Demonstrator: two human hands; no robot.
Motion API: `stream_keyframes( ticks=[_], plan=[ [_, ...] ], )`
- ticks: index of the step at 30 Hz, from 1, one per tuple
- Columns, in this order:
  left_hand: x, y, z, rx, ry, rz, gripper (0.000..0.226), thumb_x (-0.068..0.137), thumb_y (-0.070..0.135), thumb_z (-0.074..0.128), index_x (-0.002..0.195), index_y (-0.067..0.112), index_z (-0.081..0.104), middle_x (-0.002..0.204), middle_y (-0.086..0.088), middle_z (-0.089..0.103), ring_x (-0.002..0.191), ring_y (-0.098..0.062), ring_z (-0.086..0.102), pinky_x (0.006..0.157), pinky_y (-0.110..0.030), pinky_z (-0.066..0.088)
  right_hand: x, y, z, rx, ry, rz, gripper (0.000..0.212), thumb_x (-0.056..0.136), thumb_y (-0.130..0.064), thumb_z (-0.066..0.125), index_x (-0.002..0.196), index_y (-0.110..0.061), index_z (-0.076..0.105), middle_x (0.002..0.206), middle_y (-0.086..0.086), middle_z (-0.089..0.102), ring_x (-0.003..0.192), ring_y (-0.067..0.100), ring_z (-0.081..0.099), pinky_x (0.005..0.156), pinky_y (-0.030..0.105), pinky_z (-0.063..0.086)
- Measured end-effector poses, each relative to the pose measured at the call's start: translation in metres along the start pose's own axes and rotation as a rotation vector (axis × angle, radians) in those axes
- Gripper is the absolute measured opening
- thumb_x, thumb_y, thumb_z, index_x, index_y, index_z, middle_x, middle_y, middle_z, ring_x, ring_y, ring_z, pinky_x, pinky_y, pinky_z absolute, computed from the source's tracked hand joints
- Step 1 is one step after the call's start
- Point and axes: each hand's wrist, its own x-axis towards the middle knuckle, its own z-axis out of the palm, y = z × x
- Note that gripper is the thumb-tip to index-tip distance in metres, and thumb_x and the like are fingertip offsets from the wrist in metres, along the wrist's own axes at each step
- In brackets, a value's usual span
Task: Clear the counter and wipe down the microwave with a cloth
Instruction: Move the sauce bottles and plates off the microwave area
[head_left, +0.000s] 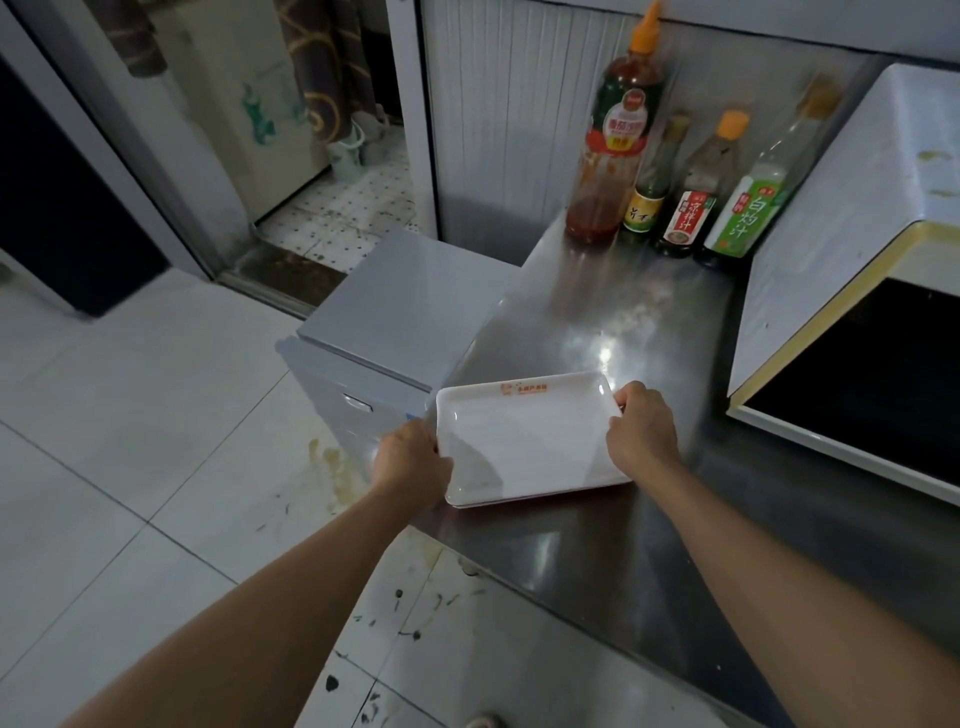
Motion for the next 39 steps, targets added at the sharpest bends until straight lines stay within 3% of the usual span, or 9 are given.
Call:
stream_keyframes(
  ticks=[4,7,9,12,17,22,25,32,39],
  plan=[
    [-0.003,0.000,-0.003,-0.035,-0.050,0.002,0.012,0.078,0.018,0.063,0.087,0.009,0.061,0.085,-0.006,0.068,0.072,-0.020,0.058,0.049,-0.021,0.032,-0.002,0.004,-0.001,0.010,0.008,-0.016,0.020,0.088,-0.006,0.055,0.107,-0.009,0.053,0.116,0.012,0.052,0.100,0.029,0.055,0.079,0.032,0.040],
    [-0.005,0.001,-0.011,-0.039,-0.130,0.015,0.019,0.078,0.018,0.065,0.093,0.007,0.063,0.094,-0.010,0.069,0.089,-0.026,0.064,0.068,-0.029,0.049,-0.009,0.004,-0.010,0.023,-0.033,-0.025,0.033,0.087,-0.011,0.058,0.119,-0.010,0.052,0.121,0.012,0.052,0.108,0.029,0.053,0.086,0.034,0.042],
    [-0.007,0.003,-0.019,-0.001,-0.161,0.021,0.030,0.081,0.025,0.067,0.106,0.011,0.060,0.105,-0.008,0.066,0.098,-0.026,0.062,0.078,-0.030,0.049,-0.017,0.001,-0.023,0.024,-0.062,-0.046,0.047,0.084,-0.016,0.062,0.129,-0.012,0.047,0.126,0.012,0.050,0.115,0.030,0.049,0.094,0.038,0.043],
    [-0.010,0.012,-0.034,-0.024,-0.185,0.059,0.046,0.082,0.030,0.068,0.121,0.013,0.050,0.118,-0.009,0.059,0.104,-0.026,0.057,0.080,-0.030,0.047,-0.033,-0.004,-0.049,0.010,-0.100,-0.105,0.062,0.082,-0.023,0.065,0.136,-0.013,0.039,0.131,0.012,0.045,0.123,0.029,0.041,0.100,0.040,0.040],
    [-0.020,0.053,-0.075,-0.004,-0.170,0.208,0.044,0.085,0.027,0.065,0.122,0.013,0.047,0.123,-0.013,0.057,0.111,-0.030,0.055,0.094,-0.038,0.048,-0.061,-0.015,-0.103,-0.007,-0.080,-0.205,0.067,0.084,-0.025,0.066,0.142,-0.016,0.033,0.145,0.006,0.034,0.135,0.026,0.028,0.108,0.034,0.030],
    [-0.037,0.107,-0.117,0.013,-0.122,0.406,0.046,0.085,0.022,0.064,0.126,0.013,0.045,0.124,-0.013,0.055,0.111,-0.030,0.055,0.095,-0.038,0.047,-0.087,-0.020,-0.163,-0.090,0.010,-0.288,0.067,0.087,-0.027,0.062,0.144,-0.015,0.030,0.149,0.005,0.030,0.137,0.025,0.023,0.111,0.030,0.021],
    [-0.050,0.142,-0.138,0.050,-0.076,0.545,0.051,0.083,0.025,0.066,0.128,0.013,0.045,0.126,-0.012,0.055,0.112,-0.028,0.055,0.095,-0.037,0.047,-0.100,-0.016,-0.199,-0.119,0.078,-0.301,0.066,0.086,-0.024,0.062,0.144,-0.016,0.031,0.147,0.006,0.030,0.134,0.027,0.024,0.110,0.034,0.026],
    [-0.080,0.222,-0.157,0.075,-0.022,0.780,0.047,0.081,0.025,0.067,0.122,0.011,0.049,0.121,-0.011,0.058,0.108,-0.027,0.057,0.085,-0.031,0.046,-0.120,0.018,-0.274,-0.133,0.248,-0.207,0.070,0.086,-0.026,0.063,0.146,-0.017,0.027,0.150,0.003,0.027,0.138,0.026,0.019,0.112,0.035,0.025],
    [-0.110,0.311,-0.142,0.117,-0.020,0.929,0.053,0.080,0.029,0.069,0.126,0.011,0.046,0.124,-0.010,0.057,0.110,-0.027,0.057,0.090,-0.035,0.049,-0.124,0.089,-0.342,-0.140,0.387,-0.058,0.070,0.085,-0.029,0.063,0.145,-0.017,0.027,0.150,0.003,0.026,0.138,0.025,0.018,0.111,0.035,0.026]
  ],
)
